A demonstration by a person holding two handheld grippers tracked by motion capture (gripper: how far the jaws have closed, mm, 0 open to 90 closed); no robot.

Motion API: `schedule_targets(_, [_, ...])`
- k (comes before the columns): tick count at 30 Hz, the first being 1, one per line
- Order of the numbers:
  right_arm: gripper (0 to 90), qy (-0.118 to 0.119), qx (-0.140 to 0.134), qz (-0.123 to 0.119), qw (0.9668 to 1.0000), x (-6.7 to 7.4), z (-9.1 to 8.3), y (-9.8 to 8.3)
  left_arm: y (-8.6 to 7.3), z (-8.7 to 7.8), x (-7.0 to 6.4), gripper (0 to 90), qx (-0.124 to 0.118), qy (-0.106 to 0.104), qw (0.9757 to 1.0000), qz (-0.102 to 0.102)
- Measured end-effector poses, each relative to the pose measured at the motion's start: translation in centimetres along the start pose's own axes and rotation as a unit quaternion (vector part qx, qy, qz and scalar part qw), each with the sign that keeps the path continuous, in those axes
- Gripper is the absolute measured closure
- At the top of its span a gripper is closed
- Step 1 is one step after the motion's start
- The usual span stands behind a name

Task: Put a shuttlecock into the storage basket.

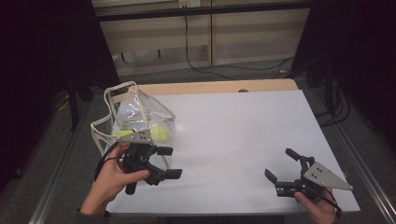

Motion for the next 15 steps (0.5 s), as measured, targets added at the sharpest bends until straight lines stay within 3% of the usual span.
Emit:
schedule_targets(6, [2.3, 0.001, 0.001, -0.002, 1.0000, 0.0, 0.0, 0.0, -0.7, -0.7, 0.2, 4.9, 0.000, 0.002, 1.0000, 0.009])
schedule_targets(15, [2.3, 0.002, 0.001, -0.002, 1.0000, 0.0, 0.0, 0.0, -2.4, -1.8, 1.2, 4.9, -0.012, 0.009, 0.9999, 0.003])
Point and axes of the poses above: each handheld gripper's, and its own axes: z roughly forward along the jaws, y roughly out of its top, x roughly to its left, the point moved 3 cm from there along z, roughly forward along the jaws, and after that the axes turned 14 degrees about -x, right-handed, at the moved point
